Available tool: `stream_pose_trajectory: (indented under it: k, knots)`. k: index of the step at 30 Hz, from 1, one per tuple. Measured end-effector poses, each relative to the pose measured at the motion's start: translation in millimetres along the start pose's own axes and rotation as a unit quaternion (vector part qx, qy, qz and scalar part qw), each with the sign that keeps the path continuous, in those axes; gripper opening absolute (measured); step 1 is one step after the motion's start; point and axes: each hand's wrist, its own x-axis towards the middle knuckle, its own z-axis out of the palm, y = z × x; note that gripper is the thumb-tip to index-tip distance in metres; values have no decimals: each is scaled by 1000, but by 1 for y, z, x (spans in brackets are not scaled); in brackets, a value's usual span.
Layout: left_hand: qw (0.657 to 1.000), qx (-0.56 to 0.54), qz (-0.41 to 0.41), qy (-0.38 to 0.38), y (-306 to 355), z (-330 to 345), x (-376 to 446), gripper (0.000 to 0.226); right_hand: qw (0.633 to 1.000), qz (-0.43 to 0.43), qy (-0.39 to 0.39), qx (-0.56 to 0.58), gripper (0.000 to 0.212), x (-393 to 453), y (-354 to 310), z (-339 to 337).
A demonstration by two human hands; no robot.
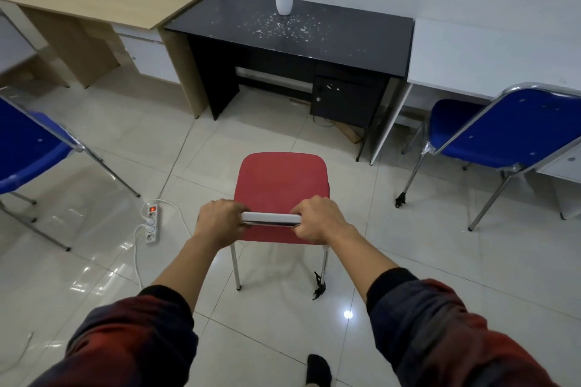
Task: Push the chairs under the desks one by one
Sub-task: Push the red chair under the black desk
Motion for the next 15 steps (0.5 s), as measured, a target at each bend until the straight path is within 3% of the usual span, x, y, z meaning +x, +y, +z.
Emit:
stream_pose_trajectory:
  k: [8,15]
  knots:
    - [997,18,-11,-69,-36,-20,26,29,997,-45,54,12,30,26,-19,10]
    - [997,21,-17,-75,-57,-26,54,30,998,-48,42,26,27,56,-29,-1]
